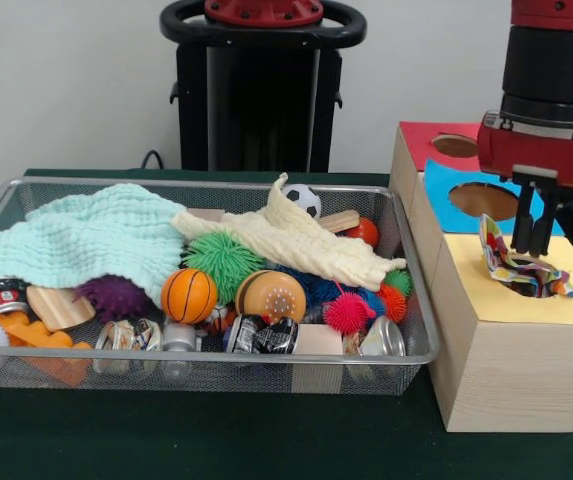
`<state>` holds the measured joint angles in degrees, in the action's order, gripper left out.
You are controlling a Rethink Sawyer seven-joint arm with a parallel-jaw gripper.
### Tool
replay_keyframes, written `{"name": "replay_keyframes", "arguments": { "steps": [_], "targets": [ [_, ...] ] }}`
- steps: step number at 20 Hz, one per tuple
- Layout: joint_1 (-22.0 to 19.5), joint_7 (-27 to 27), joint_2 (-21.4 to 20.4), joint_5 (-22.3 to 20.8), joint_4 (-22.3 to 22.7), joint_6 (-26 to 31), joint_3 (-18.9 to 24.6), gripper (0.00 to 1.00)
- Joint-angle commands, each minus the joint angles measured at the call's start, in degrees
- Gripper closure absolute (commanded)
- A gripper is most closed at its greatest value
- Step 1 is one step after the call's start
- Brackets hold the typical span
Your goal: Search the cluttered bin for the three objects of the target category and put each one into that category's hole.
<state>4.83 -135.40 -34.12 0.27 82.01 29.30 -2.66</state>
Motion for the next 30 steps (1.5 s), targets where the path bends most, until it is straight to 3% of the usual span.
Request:
{"name": "replay_keyframes", "arguments": {
  "steps": [1, 30],
  "targets": [
    [-1.6, -3.2, 3.7, -1.6, 2.8, -2.9, 2.2, 1.0],
    [-0.2, -3.5, 7.2, -1.2, -1.4, -1.1, 1.3, 1.0]
  ]
}}
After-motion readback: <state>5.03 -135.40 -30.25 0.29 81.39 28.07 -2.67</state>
